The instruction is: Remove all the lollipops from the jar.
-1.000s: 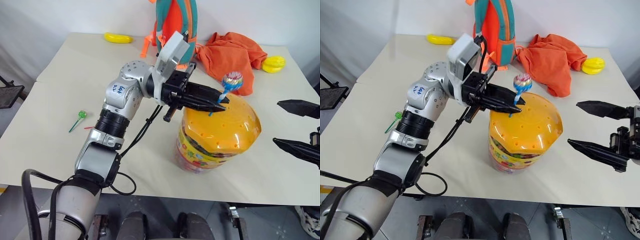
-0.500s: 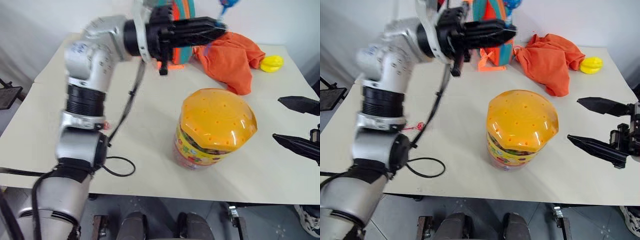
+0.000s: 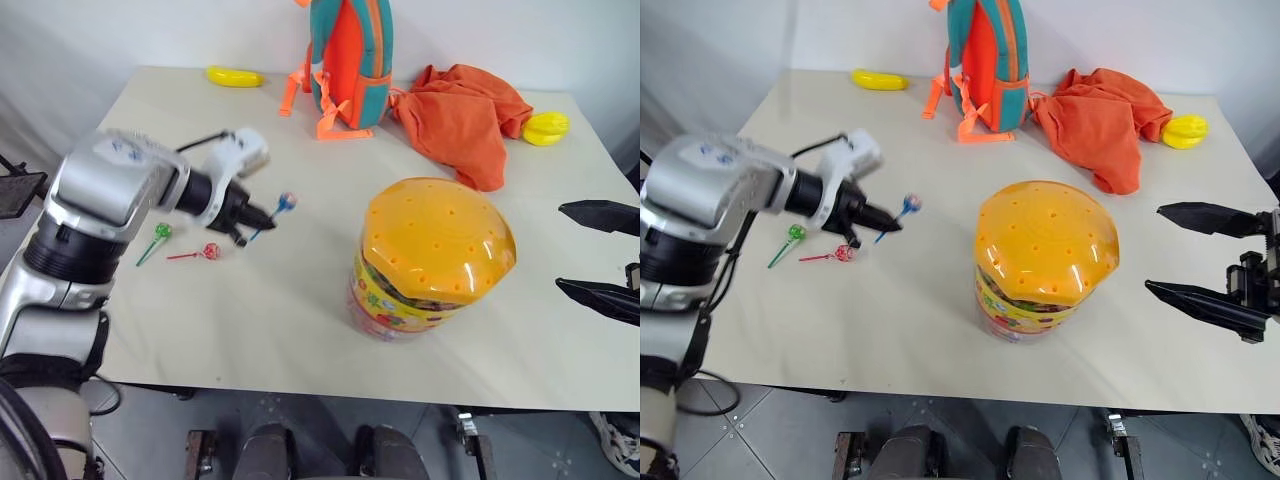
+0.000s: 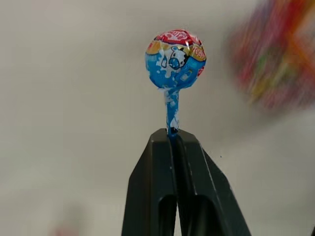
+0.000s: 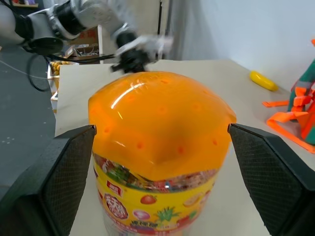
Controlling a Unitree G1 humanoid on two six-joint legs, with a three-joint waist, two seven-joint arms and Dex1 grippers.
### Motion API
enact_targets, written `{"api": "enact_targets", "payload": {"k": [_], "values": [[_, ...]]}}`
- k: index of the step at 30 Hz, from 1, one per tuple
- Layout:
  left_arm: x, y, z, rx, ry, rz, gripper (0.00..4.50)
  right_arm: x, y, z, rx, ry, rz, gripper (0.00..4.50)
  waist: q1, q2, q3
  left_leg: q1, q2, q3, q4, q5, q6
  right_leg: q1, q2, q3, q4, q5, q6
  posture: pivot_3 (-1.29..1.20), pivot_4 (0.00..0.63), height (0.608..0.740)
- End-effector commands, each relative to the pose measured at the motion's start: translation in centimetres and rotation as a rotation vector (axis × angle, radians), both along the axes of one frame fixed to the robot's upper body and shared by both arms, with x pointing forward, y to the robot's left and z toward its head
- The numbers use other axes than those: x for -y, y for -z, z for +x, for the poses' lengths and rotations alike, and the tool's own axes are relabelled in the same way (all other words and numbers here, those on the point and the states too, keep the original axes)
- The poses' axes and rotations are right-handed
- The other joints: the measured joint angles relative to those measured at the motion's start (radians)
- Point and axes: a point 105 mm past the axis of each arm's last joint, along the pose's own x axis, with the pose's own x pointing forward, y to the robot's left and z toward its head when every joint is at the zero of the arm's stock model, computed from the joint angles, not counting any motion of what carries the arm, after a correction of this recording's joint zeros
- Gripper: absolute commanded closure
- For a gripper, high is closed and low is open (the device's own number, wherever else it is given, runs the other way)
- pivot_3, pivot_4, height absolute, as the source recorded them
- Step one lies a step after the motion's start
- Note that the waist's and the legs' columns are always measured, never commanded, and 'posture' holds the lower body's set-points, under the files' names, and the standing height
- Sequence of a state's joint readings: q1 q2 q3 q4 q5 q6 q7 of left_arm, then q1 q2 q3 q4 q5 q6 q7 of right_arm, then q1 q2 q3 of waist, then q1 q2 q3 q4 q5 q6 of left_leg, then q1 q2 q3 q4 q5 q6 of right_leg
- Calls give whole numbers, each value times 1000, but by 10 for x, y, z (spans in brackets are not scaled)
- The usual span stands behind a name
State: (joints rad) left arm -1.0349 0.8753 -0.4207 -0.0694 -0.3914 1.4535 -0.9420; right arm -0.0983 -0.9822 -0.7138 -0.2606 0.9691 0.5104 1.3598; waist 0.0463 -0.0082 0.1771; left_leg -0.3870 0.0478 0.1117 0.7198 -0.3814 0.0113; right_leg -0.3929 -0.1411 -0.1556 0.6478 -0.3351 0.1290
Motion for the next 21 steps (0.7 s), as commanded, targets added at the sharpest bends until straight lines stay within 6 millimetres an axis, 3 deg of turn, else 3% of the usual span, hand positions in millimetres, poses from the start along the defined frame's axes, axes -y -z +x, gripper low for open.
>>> {"api": "enact_targets", "payload": {"k": [1,2,5,8,13,18,19,21], "values": [[4,-2,-11,-15,17,13,4457,-4,-6,0,35,-19,-30,0,4,-1,1,-1,0,0,1,0,0,0,0,0,0,0,0,0,150,740],[5,0,-15,-38,29,4,4457,-4,-6,1,36,-21,-31,0,8,-2,1,-1,0,0,1,0,0,0,0,0,0,0,0,0,150,740],[-7,12,-20,-68,0,59,3840,-4,-5,2,41,-21,-34,0,9,-2,1,-2,0,-1,2,0,0,0,0,0,0,0,0,0,150,740],[-15,18,-22,-60,-9,91,2950,-3,-4,2,41,-19,-35,0,4,-2,1,-1,0,-1,1,0,0,0,0,0,0,0,0,0,150,740],[-4,-1,-28,-29,46,-11,1419,0,-3,1,38,-2,-40,0,9,-2,1,-1,0,-1,1,0,0,0,0,0,0,0,0,0,150,740],[20,-45,-43,101,251,-288,12,2,-2,1,39,9,-47,0,5,-2,1,-1,0,-1,1,0,0,0,0,0,0,0,0,0,150,740],[31,-74,-47,215,367,-497,12,5,-1,3,39,29,-48,0,4,-2,1,-1,0,-1,1,0,0,0,0,0,0,0,0,0,150,740],[28,-112,-53,352,479,-831,12,13,2,7,34,70,-50,0,9,-1,0,-1,0,-1,2,0,0,1,-1,0,0,0,0,0,150,740]]}}
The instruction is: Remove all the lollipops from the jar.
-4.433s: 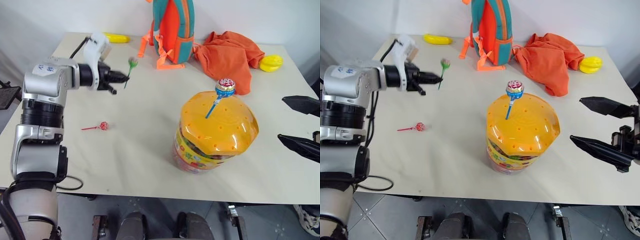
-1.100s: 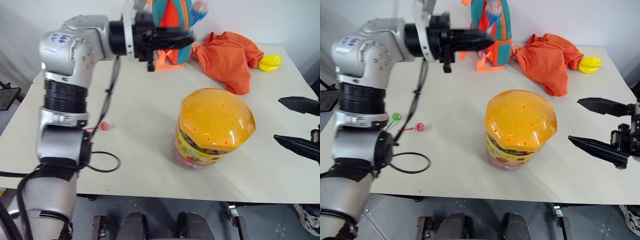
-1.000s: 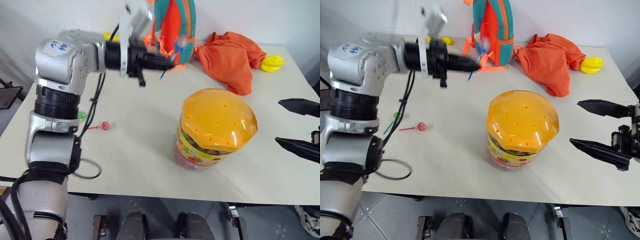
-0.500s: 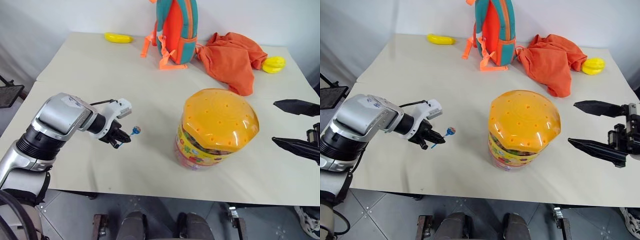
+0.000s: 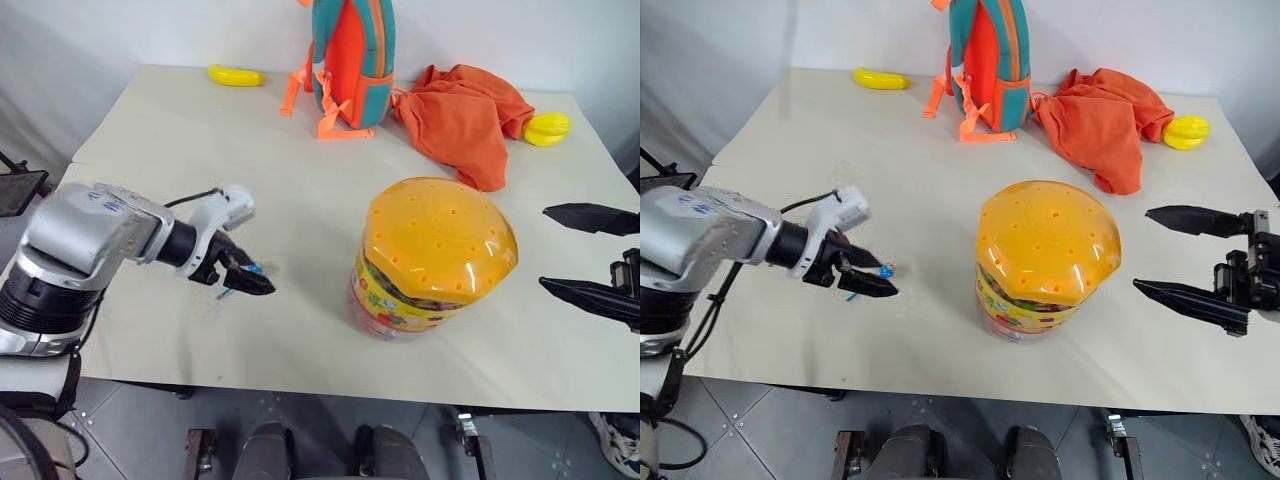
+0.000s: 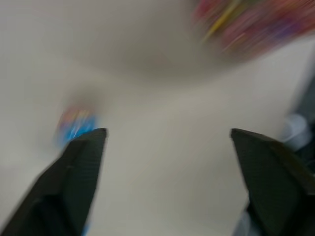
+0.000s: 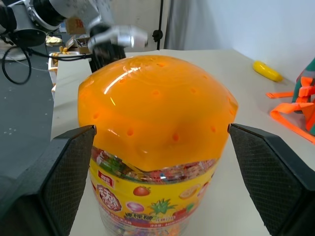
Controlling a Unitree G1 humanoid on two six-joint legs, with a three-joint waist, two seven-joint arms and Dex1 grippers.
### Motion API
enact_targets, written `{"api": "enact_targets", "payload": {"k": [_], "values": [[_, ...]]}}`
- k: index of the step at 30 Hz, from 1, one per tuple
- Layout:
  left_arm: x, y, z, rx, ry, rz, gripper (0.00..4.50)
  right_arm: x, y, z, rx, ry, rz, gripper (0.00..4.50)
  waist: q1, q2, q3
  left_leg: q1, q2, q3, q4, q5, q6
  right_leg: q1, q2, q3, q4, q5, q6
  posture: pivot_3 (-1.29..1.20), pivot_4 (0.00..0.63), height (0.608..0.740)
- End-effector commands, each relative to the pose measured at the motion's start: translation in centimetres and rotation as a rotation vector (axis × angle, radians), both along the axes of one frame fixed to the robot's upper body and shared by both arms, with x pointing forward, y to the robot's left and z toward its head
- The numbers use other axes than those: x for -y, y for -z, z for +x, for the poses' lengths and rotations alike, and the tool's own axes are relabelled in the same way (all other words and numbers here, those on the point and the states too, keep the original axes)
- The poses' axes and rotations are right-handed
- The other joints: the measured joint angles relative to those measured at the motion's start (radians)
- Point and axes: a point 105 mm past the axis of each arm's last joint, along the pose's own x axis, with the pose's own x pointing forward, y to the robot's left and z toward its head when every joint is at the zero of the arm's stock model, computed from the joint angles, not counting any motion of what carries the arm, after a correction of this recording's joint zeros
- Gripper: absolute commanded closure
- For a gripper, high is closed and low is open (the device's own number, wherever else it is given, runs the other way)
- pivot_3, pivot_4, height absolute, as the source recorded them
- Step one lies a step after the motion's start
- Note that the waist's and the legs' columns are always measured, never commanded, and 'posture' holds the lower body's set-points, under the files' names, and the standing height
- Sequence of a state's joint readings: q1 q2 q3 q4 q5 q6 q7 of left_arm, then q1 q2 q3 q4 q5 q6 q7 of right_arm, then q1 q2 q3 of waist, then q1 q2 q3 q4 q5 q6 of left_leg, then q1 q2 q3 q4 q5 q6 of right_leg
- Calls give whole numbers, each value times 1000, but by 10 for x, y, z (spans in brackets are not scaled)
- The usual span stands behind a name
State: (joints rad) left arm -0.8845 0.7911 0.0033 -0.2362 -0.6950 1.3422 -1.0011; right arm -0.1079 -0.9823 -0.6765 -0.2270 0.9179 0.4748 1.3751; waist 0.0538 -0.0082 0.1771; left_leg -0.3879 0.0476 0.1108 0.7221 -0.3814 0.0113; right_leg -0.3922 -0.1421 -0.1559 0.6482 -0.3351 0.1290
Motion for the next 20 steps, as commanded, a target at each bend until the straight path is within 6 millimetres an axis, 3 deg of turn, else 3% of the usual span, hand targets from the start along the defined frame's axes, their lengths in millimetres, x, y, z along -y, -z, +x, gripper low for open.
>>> {"api": "enact_targets", "payload": {"k": [1,3,6,11,20], "values": [[-10,-59,-14,201,175,-467,12,16,-2,3,36,84,-20,0,-1,0,0,-2,0,-1,1,0,0,0,0,-1,0,0,0,0,150,740],[-15,-47,-13,170,155,-499,12,29,5,8,22,142,-4,0,-7,0,0,-1,0,-1,2,0,0,0,0,-1,1,0,0,0,150,740],[-19,-20,0,175,2,-399,12,46,14,12,3,217,18,0,-14,1,0,2,0,0,-2,0,0,1,0,0,1,0,0,0,150,740],[-33,7,-8,256,-25,-347,12,65,22,16,-4,302,43,0,-19,0,0,2,0,0,-2,0,0,0,0,0,0,0,0,0,150,740],[-61,19,-17,302,-84,-298,12,75,39,27,-29,380,58,0,-24,1,0,2,0,0,-3,0,0,0,0,0,-1,0,0,0,150,740]]}}
